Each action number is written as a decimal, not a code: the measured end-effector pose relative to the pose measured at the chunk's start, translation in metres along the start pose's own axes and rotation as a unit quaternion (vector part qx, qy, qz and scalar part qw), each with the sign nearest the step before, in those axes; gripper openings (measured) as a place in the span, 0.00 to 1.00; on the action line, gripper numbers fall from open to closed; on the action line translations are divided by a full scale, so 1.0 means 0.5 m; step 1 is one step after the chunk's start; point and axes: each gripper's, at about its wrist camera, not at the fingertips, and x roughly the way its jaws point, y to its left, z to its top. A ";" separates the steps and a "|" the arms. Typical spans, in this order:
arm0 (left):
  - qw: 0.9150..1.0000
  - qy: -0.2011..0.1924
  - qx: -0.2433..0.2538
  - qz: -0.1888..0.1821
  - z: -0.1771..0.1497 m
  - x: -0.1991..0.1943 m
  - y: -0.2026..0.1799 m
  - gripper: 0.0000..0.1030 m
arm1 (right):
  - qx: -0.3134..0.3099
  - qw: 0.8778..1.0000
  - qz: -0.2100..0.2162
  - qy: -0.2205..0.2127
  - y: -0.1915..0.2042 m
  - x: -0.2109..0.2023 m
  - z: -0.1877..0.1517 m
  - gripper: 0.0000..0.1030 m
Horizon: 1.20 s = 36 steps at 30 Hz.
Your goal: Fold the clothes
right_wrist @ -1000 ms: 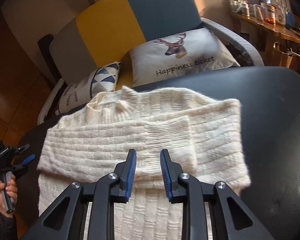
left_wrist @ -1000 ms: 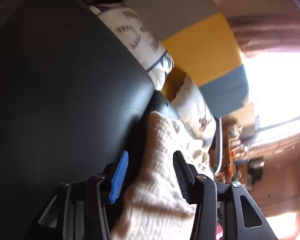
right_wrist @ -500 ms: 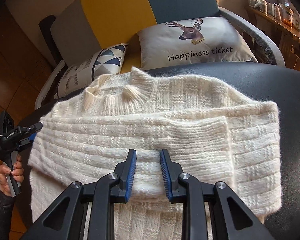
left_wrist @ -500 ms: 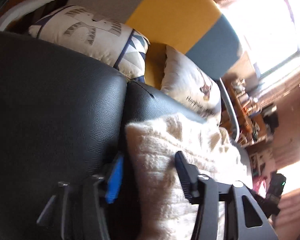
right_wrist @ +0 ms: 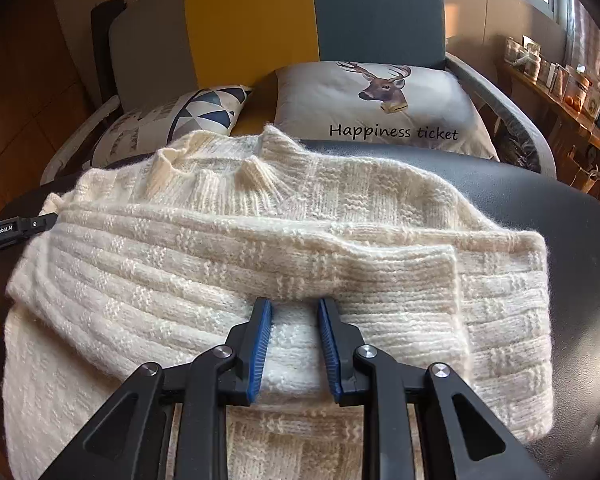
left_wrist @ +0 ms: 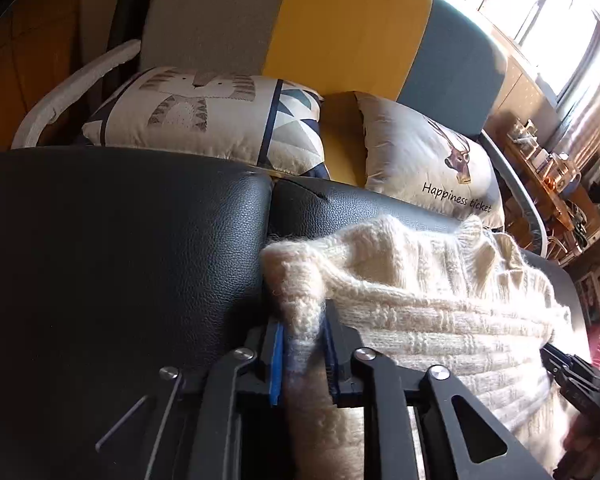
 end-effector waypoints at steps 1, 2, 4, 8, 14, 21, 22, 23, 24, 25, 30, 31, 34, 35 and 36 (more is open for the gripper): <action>1.000 -0.001 -0.005 0.002 0.003 -0.010 0.006 0.31 | 0.006 1.000 0.005 0.000 -0.004 0.000 0.001 0.23; 1.000 -0.006 -0.014 0.002 0.005 -0.023 0.014 0.33 | 0.009 1.000 0.008 -0.001 -0.007 0.000 0.001 0.23; 0.999 -0.020 -0.031 -0.008 0.001 -0.058 0.030 0.34 | 0.010 1.000 0.009 0.000 -0.008 -0.001 0.002 0.23; 0.997 -0.026 -0.007 -0.068 -0.052 -0.115 0.001 0.35 | 0.009 1.000 0.004 0.000 -0.003 0.000 0.005 0.23; 0.997 0.017 0.037 -0.065 -0.131 -0.097 -0.052 0.35 | 0.031 0.999 0.026 -0.007 -0.021 -0.002 0.000 0.24; 0.999 0.004 0.035 -0.029 -0.174 -0.074 -0.051 0.34 | 0.006 0.999 0.019 -0.026 -0.014 0.002 -0.009 0.22; 0.999 0.005 0.035 -0.024 -0.172 -0.076 -0.055 0.34 | 0.008 0.999 0.019 -0.024 -0.014 0.001 -0.008 0.22; 0.999 0.008 0.032 -0.021 -0.169 -0.079 -0.057 0.34 | 0.016 0.999 0.025 -0.019 -0.018 -0.002 -0.005 0.22; 0.999 0.011 0.023 -0.022 -0.163 -0.086 -0.057 0.34 | 0.028 0.999 0.037 -0.012 -0.027 -0.009 -0.002 0.22; 0.999 0.010 0.007 -0.030 -0.162 -0.099 -0.054 0.35 | 0.045 0.998 0.050 -0.006 -0.037 -0.018 0.000 0.22; 0.994 -0.010 -0.069 -0.087 -0.206 -0.180 -0.023 0.54 | 0.131 0.988 0.084 -0.019 -0.110 -0.112 -0.062 0.25; 0.992 -0.011 -0.083 -0.095 -0.222 -0.195 -0.015 0.55 | 0.145 0.985 0.091 -0.016 -0.124 -0.127 -0.091 0.25; 0.987 -0.006 -0.117 -0.110 -0.288 -0.231 0.009 0.56 | 0.181 0.978 0.098 -0.002 -0.170 -0.167 -0.191 0.26; 0.986 -0.003 -0.122 -0.113 -0.313 -0.243 0.014 0.56 | 0.196 0.975 0.103 0.002 -0.185 -0.182 -0.228 0.26; 0.985 0.001 -0.127 -0.116 -0.338 -0.256 0.020 0.56 | 0.211 0.972 0.107 0.004 -0.201 -0.198 -0.263 0.26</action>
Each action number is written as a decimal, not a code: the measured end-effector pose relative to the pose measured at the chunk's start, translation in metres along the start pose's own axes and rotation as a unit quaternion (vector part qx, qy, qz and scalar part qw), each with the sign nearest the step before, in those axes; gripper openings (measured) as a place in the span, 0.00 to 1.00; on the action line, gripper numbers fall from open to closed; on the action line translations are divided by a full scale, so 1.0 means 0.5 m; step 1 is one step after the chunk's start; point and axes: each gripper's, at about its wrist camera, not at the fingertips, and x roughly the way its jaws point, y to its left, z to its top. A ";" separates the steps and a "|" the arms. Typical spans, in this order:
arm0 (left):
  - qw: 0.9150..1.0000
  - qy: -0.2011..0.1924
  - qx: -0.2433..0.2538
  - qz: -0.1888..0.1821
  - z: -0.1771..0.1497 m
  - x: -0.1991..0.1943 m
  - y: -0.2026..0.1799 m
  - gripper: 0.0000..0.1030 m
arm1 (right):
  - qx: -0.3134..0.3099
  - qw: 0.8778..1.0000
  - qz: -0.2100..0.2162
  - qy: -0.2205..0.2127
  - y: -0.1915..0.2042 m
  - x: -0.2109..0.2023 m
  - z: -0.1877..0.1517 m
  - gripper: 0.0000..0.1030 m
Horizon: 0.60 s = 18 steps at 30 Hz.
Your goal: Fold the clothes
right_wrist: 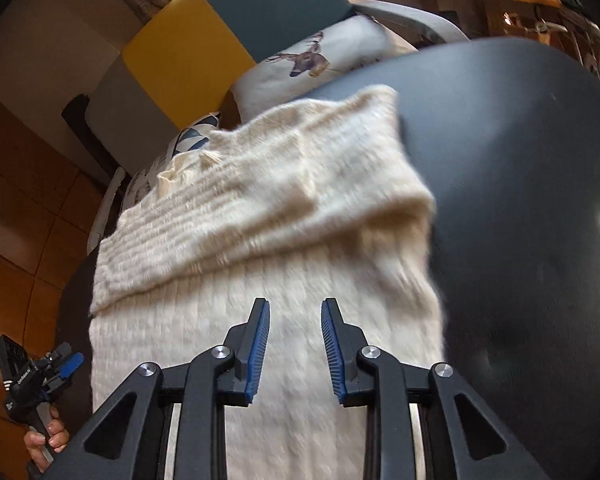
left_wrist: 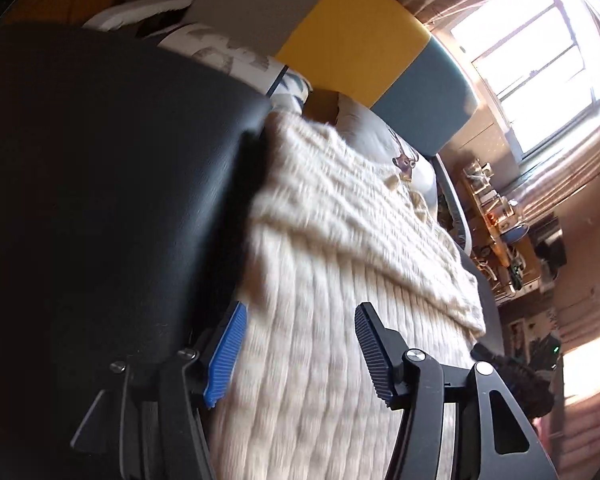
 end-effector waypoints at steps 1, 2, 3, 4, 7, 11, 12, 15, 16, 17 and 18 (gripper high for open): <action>1.000 0.002 -0.002 -0.001 -0.022 -0.014 0.006 0.56 | 0.014 1.000 0.007 -0.002 -0.024 -0.024 -0.024 0.26; 1.000 0.003 0.004 0.000 -0.042 -0.029 0.009 0.56 | 0.028 1.000 0.013 -0.004 -0.047 -0.048 -0.047 0.26; 1.000 0.006 0.014 0.002 -0.061 -0.043 0.011 0.56 | 0.040 0.999 0.020 -0.004 -0.071 -0.070 -0.070 0.28; 1.000 0.008 0.024 0.005 -0.077 -0.056 0.014 0.56 | 0.051 0.998 0.026 0.002 -0.095 -0.091 -0.091 0.29; 0.999 0.017 0.048 0.007 -0.126 -0.092 0.021 0.59 | 0.077 0.996 0.048 0.027 -0.160 -0.143 -0.151 0.32; 0.998 0.036 0.057 -0.007 -0.181 -0.112 0.037 0.61 | 0.093 0.985 0.129 0.070 -0.200 -0.161 -0.221 0.32; 0.998 0.042 0.052 -0.011 -0.191 -0.110 0.042 0.61 | 0.095 0.980 0.151 0.082 -0.202 -0.159 -0.234 0.32; 0.997 0.061 0.043 -0.023 -0.225 -0.100 0.051 0.63 | 0.094 0.971 0.196 0.099 -0.191 -0.139 -0.255 0.32; 0.997 0.053 0.051 -0.024 -0.233 -0.105 0.047 0.64 | 0.096 0.968 0.208 0.102 -0.185 -0.128 -0.257 0.32; 0.996 0.051 0.062 -0.029 -0.241 -0.111 0.042 0.65 | 0.099 0.964 0.221 0.110 -0.178 -0.115 -0.258 0.32; 0.995 0.056 0.068 -0.035 -0.248 -0.114 0.039 0.65 | 0.097 0.961 0.229 0.118 -0.169 -0.104 -0.259 0.32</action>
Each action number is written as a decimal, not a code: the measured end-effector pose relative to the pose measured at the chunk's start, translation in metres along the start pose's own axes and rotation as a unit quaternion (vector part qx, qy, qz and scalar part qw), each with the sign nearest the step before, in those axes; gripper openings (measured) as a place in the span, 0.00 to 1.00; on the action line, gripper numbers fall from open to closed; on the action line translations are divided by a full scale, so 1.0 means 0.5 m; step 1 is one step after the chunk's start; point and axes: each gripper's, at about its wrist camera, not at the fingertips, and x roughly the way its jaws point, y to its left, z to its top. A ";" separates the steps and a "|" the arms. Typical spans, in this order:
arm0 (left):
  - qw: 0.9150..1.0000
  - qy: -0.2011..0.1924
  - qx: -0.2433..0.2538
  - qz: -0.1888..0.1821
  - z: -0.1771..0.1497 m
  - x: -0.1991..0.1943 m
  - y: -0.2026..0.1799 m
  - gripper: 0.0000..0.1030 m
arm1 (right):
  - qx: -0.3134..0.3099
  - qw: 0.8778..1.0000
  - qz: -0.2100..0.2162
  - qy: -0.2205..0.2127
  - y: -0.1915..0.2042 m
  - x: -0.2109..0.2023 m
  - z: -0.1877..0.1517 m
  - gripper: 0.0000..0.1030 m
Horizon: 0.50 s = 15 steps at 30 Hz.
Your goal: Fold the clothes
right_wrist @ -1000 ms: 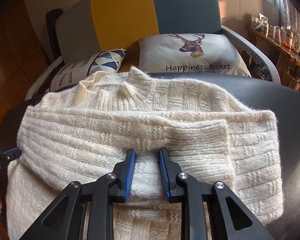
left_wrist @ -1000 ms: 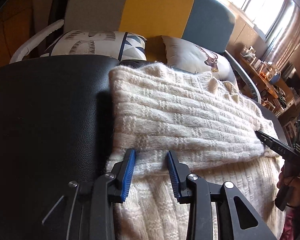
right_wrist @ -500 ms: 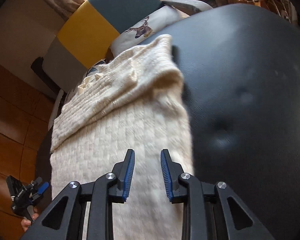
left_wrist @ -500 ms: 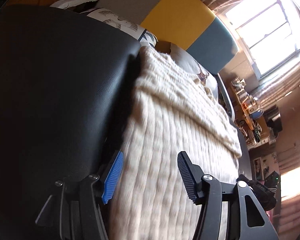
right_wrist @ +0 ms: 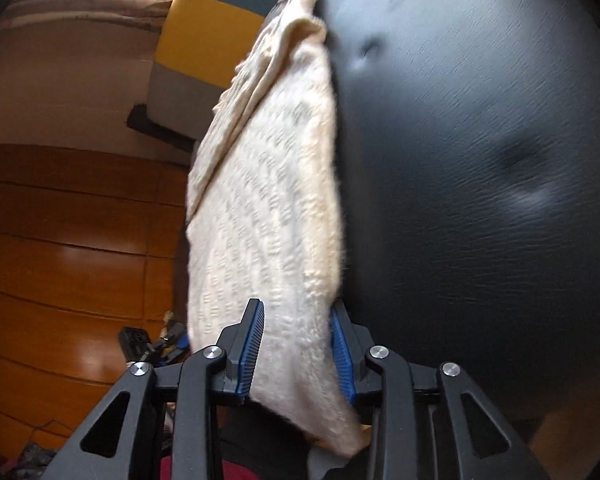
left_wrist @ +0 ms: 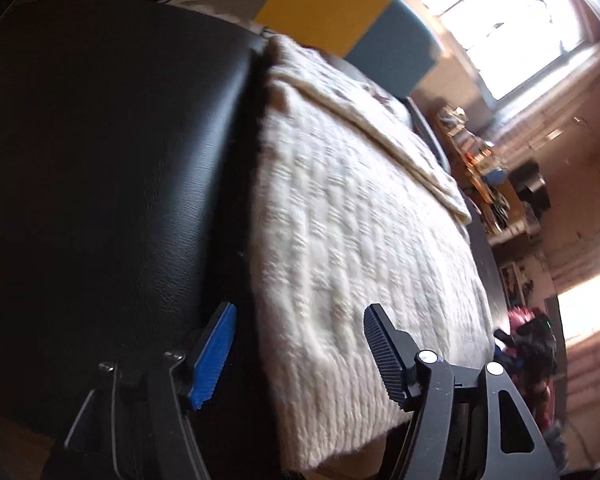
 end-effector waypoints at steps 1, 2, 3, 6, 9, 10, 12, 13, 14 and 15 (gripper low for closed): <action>1.000 0.004 0.005 -0.007 -0.006 -0.003 -0.004 0.65 | -0.007 1.000 -0.001 0.006 0.006 0.008 0.001 0.32; 1.000 0.007 0.008 -0.014 -0.012 -0.007 -0.006 0.65 | -0.013 1.000 -0.004 0.010 0.010 0.013 0.002 0.32; 1.000 0.010 0.011 -0.022 -0.018 -0.010 -0.008 0.65 | -0.014 1.000 -0.004 0.012 0.012 0.016 0.002 0.32; 0.999 0.011 0.022 -0.037 -0.033 -0.015 -0.018 0.65 | -0.013 1.000 0.004 0.011 0.010 0.020 0.003 0.32; 0.998 0.005 0.044 -0.034 -0.041 -0.015 -0.032 0.65 | -0.024 1.000 -0.003 0.010 0.017 0.024 0.002 0.32; 0.998 0.003 0.049 -0.033 -0.043 -0.014 -0.035 0.65 | -0.032 0.999 -0.007 0.008 0.020 0.025 -0.001 0.32; 0.998 0.000 0.051 -0.032 -0.041 -0.013 -0.037 0.65 | -0.045 0.999 -0.012 0.003 0.026 0.028 -0.006 0.32; 0.998 0.000 0.049 -0.031 -0.041 -0.013 -0.035 0.65 | -0.047 0.999 -0.012 0.001 0.027 0.029 -0.007 0.32; 0.998 0.000 0.047 -0.030 -0.040 -0.013 -0.033 0.65 | -0.048 0.999 -0.010 -0.002 0.026 0.030 -0.007 0.32; 0.999 -0.001 0.046 -0.029 -0.039 -0.013 -0.030 0.65 | -0.050 0.999 -0.009 -0.004 0.025 0.031 -0.006 0.32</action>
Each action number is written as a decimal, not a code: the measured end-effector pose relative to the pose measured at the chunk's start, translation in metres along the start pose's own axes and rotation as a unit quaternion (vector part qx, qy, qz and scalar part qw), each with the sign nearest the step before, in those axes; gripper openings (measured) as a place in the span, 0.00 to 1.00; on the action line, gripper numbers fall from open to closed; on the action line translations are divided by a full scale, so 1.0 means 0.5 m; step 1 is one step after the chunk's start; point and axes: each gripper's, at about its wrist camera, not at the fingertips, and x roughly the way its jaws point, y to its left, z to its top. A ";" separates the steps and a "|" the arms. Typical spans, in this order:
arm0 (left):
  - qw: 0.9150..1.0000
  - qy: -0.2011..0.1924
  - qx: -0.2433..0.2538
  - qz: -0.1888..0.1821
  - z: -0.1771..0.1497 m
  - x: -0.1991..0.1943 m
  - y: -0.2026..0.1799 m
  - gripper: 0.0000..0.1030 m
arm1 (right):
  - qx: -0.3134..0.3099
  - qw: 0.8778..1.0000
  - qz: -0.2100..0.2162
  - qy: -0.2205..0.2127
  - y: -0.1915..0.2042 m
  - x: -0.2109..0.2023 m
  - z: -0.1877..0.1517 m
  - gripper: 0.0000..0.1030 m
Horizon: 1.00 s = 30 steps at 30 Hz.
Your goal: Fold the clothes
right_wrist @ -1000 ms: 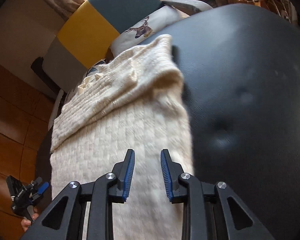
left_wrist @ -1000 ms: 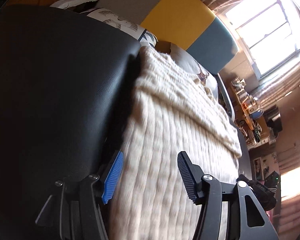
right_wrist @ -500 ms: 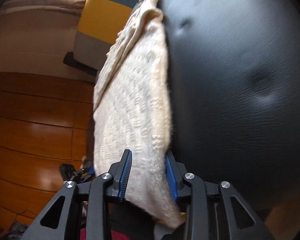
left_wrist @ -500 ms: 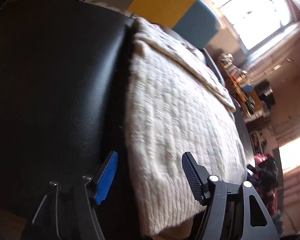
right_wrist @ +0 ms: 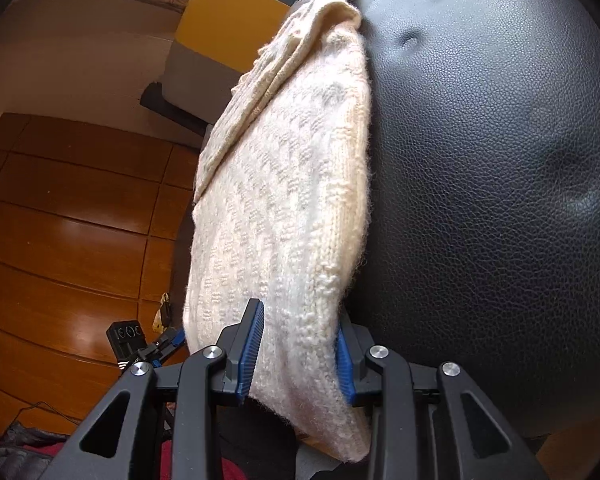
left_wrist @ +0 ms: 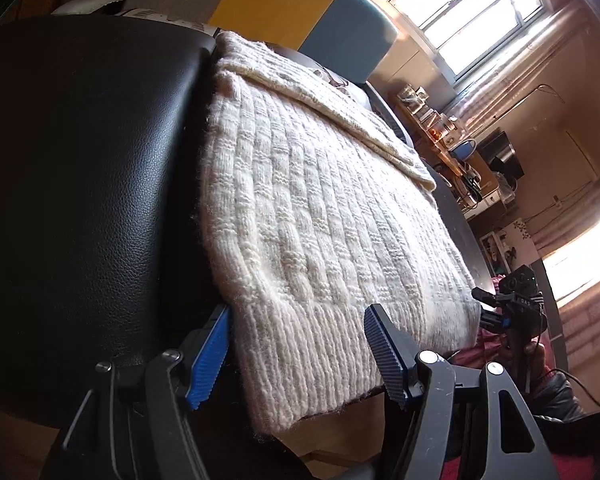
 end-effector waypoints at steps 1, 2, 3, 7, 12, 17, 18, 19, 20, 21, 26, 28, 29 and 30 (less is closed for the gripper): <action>1.000 -0.001 -0.007 0.000 0.002 0.000 0.004 0.65 | -0.002 1.000 0.000 -0.001 0.001 0.001 0.000 0.32; 1.000 -0.002 -0.021 -0.003 0.008 0.001 0.010 0.65 | -0.001 1.000 0.000 -0.003 0.001 0.003 0.001 0.32; 0.999 -0.004 -0.036 -0.006 0.014 0.003 0.017 0.66 | 0.000 1.000 0.001 -0.004 0.001 0.005 0.003 0.32; 0.995 0.003 -0.093 -0.039 0.041 0.015 0.032 0.87 | 0.021 1.000 0.007 -0.003 -0.008 0.011 0.011 0.32; 0.997 -0.008 -0.074 0.007 0.067 0.037 0.008 0.83 | 0.066 0.998 0.024 0.002 -0.028 0.012 0.029 0.27; 0.996 0.005 -0.064 0.063 0.072 0.052 0.016 0.14 | 0.007 0.999 -0.039 -0.003 0.000 0.021 0.019 0.10; 0.996 0.008 -0.068 0.058 0.071 0.051 0.021 0.13 | 0.001 0.999 -0.043 -0.003 0.003 0.021 0.017 0.10; 0.996 0.012 -0.068 0.058 0.071 0.050 0.022 0.13 | -0.004 0.999 -0.046 -0.004 0.006 0.021 0.015 0.10; 0.996 0.015 -0.060 0.066 0.072 0.052 0.015 0.13 | -0.008 0.999 -0.046 -0.003 0.006 0.021 0.013 0.11; 0.996 0.019 -0.045 0.080 0.073 0.053 0.004 0.13 | -0.011 0.999 -0.038 -0.001 0.002 0.019 0.010 0.12; 0.993 0.031 -0.002 0.110 0.071 0.058 -0.030 0.10 | -0.023 0.999 -0.017 -0.013 -0.012 0.000 -0.010 0.12; 0.994 0.031 -0.007 0.102 0.063 0.051 -0.025 0.09 | -0.037 0.999 -0.034 -0.005 0.001 -0.002 -0.014 0.10; 0.995 0.031 -0.009 0.097 0.059 0.046 -0.023 0.09 | -0.032 0.999 -0.042 -0.004 0.003 -0.002 -0.015 0.09; 0.995 0.032 -0.013 0.092 0.054 0.041 -0.020 0.09 | -0.038 0.998 -0.049 -0.005 0.008 -0.003 -0.019 0.08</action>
